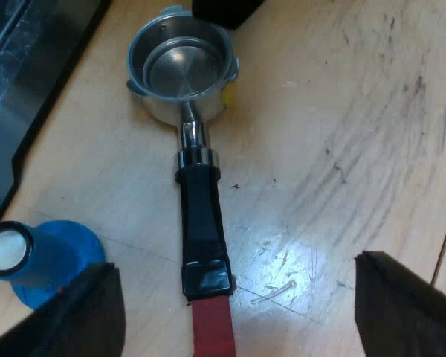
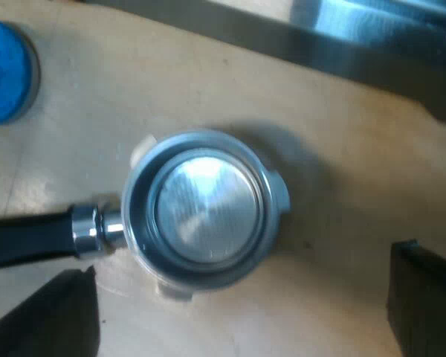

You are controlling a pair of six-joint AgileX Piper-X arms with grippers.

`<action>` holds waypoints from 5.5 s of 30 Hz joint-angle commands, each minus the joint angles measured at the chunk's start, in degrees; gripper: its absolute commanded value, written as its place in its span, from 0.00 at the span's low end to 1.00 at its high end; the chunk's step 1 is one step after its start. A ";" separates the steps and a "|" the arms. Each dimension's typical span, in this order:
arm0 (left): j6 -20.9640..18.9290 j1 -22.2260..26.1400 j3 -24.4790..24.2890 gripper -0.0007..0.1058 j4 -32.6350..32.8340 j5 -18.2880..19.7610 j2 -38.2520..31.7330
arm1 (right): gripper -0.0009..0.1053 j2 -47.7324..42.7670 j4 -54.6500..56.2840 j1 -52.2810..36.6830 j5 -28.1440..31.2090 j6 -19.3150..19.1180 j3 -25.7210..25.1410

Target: Put the handle in the coffee machine

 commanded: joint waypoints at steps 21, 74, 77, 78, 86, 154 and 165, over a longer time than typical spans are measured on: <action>-0.04 0.03 -0.46 0.63 0.18 -0.50 -0.17 | 0.75 11.61 -0.92 -0.16 -2.16 -11.62 -5.59; -0.04 0.03 -0.46 0.63 -0.13 -0.50 -0.17 | 0.01 10.81 4.16 -0.72 -5.67 -1.48 -5.59; -0.04 0.03 -0.46 0.63 -0.13 -0.50 -0.17 | 0.01 8.86 6.36 -0.72 -4.49 -0.15 -5.59; -0.04 0.03 -0.46 0.63 -0.13 -0.50 -0.17 | 0.01 8.01 7.23 -0.72 -3.69 0.17 -5.59; -0.04 0.03 -0.46 0.63 -0.02 1.23 -0.17 | 0.01 3.44 12.45 -0.72 -2.14 1.01 -5.59; 6.34 0.03 6.40 0.57 -21.16 17.45 8.55 | 0.01 -11.18 18.48 -0.72 -6.26 1.01 -5.59; 6.34 0.03 6.40 0.01 -21.16 17.49 8.55 | 0.01 -11.18 18.48 -0.72 -6.26 1.01 -5.59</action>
